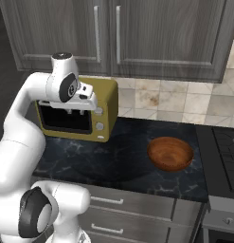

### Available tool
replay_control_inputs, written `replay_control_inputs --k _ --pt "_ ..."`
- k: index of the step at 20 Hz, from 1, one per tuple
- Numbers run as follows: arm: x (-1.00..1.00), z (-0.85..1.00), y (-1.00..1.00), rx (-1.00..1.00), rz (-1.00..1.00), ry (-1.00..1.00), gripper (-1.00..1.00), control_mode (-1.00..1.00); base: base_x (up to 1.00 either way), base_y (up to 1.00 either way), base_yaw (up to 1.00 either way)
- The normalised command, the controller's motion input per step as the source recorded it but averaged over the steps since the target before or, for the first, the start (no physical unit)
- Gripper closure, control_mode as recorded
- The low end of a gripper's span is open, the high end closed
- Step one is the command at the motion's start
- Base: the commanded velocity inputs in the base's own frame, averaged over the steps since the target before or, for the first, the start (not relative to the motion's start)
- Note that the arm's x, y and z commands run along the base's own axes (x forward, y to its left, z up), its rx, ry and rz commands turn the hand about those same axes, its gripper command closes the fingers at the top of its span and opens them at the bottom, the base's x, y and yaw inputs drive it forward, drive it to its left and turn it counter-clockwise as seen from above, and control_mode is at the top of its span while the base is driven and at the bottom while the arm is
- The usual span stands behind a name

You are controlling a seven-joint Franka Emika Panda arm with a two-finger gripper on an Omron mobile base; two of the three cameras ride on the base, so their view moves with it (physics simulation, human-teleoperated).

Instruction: Open the cabinet and move the ladle to the pot. Then close the cabinet.

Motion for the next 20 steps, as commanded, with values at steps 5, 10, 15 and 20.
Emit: replay_control_inputs --k 5,10,15,20 --pt "-0.01 0.07 0.0 0.0 0.0 -0.04 -1.0 -1.0 0.0 0.0 0.0" --pt "-0.02 0.29 0.0 0.01 0.0 -0.11 -1.0 -1.0 0.0 0.0 0.0" --pt "-0.03 0.35 0.0 0.0 0.0 -0.06 -1.0 -1.0 0.0 0.0 0.0" --pt "0.0 0.29 0.0 0.0 0.0 -0.04 -1.0 -1.0 0.0 0.0 0.0"
